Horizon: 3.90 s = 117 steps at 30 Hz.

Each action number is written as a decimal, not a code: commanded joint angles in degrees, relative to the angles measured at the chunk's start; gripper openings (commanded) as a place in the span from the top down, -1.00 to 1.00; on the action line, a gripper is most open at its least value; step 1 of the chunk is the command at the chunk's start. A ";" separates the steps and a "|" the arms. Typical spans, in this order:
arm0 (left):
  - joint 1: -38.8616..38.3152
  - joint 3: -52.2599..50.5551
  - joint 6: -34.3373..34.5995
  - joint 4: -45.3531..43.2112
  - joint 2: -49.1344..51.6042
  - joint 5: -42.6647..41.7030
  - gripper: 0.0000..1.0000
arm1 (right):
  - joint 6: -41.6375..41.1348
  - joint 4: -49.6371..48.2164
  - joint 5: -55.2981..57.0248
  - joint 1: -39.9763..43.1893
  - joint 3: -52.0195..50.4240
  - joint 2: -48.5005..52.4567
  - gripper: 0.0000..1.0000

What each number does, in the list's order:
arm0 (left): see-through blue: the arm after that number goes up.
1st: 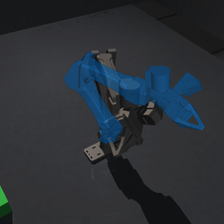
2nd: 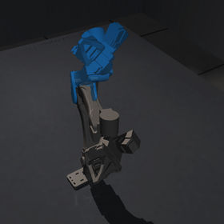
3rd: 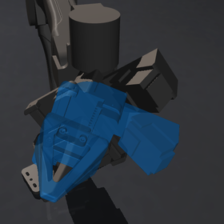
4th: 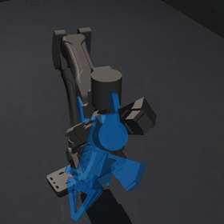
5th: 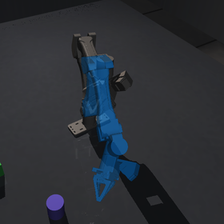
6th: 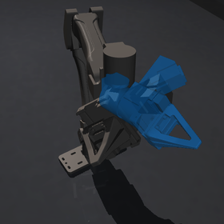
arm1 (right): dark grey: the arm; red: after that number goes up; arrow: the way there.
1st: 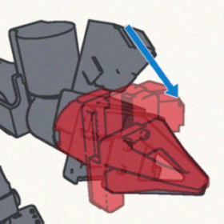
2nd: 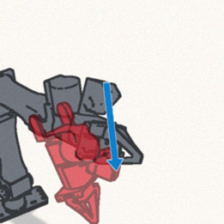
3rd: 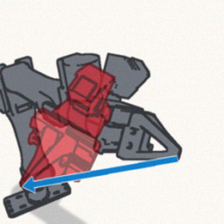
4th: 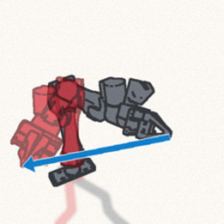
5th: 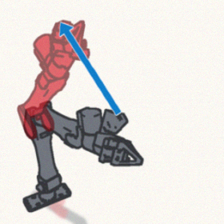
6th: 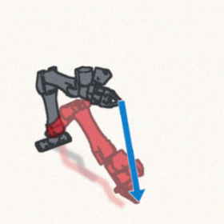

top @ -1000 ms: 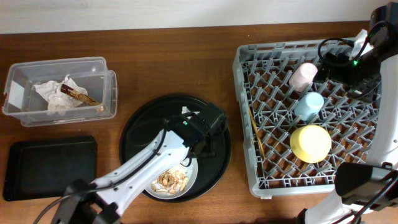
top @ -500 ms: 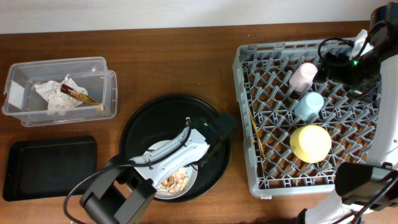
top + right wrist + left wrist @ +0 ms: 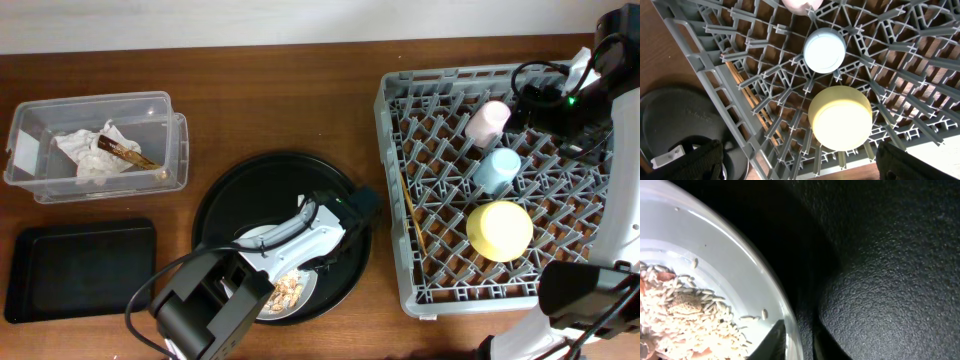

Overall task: Sort waste into correct bins and load items into the dishwasher rack
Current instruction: 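Reach the left gripper to the white plate and grasp its rim, then carry the plate left and tip the food scraps onto the small black tray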

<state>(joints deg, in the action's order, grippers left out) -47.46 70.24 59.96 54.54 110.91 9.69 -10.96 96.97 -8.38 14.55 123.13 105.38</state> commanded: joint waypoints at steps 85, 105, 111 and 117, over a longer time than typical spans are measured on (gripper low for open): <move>94.07 27.04 -32.87 14.53 0.90 -51.69 0.98 | -0.48 0.15 0.72 0.15 0.85 -0.11 -0.97; 107.25 27.04 -47.91 24.72 0.90 -73.46 0.98 | -0.48 0.13 0.72 0.15 0.85 -0.11 -0.96; 107.34 26.99 -50.88 30.23 0.92 -74.64 0.98 | -0.48 0.15 0.72 0.15 0.85 -0.11 -0.97; 107.82 26.99 -51.49 29.29 0.92 -75.93 0.98 | -0.48 0.15 0.72 0.15 0.85 -0.11 -0.97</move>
<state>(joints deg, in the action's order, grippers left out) 59.81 96.33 10.13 85.30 111.55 -63.70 -11.00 96.97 -8.38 14.55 123.13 105.38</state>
